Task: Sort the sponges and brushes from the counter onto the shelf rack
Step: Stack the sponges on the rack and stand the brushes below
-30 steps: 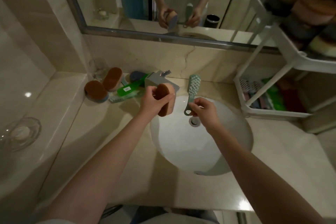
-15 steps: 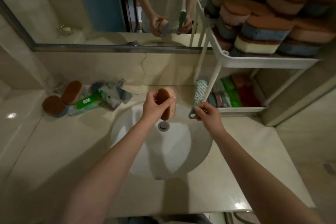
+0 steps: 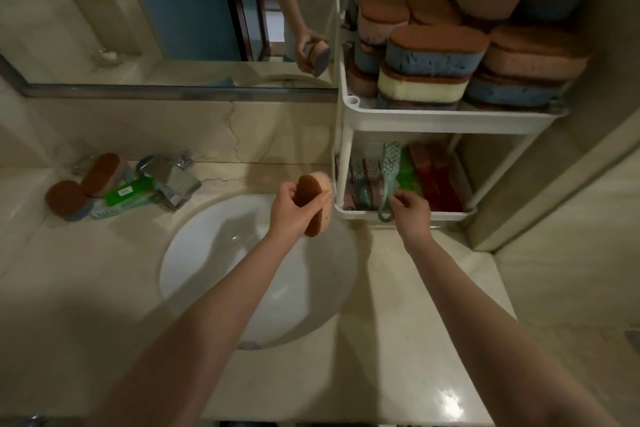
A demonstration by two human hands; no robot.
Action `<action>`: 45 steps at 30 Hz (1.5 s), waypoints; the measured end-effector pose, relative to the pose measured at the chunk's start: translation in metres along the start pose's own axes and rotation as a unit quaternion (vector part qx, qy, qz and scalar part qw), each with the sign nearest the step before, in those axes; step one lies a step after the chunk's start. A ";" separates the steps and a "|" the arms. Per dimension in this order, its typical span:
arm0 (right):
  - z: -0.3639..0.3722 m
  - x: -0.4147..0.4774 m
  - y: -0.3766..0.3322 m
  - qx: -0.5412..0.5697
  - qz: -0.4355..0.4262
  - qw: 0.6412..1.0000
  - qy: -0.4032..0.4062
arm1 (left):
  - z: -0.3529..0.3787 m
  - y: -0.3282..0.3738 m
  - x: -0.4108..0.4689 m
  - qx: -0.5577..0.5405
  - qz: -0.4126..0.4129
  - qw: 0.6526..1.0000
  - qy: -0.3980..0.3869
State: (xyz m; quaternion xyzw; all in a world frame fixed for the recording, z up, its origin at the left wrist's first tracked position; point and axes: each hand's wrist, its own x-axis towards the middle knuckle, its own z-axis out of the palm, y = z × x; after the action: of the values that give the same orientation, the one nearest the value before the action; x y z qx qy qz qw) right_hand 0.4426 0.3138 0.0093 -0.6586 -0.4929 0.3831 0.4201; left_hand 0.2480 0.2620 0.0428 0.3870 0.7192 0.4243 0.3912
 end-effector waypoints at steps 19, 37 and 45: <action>-0.008 0.061 -0.005 -0.297 0.060 0.948 -0.097 | 0.006 0.013 0.007 0.029 0.004 0.999 0.040; 0.009 -0.053 -0.070 0.015 -0.119 0.964 -0.236 | -0.008 0.029 -0.028 -0.108 0.015 0.993 0.049; 0.000 -0.074 -0.132 0.046 -0.202 0.962 -0.179 | -0.032 0.074 -0.043 -0.146 0.118 0.980 0.063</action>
State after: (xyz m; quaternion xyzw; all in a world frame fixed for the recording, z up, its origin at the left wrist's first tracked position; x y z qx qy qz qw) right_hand 0.3833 0.2628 0.1389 -0.4459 -0.6649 0.4239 0.4235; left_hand 0.2527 0.2385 0.1312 0.3803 0.6218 0.5915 0.3448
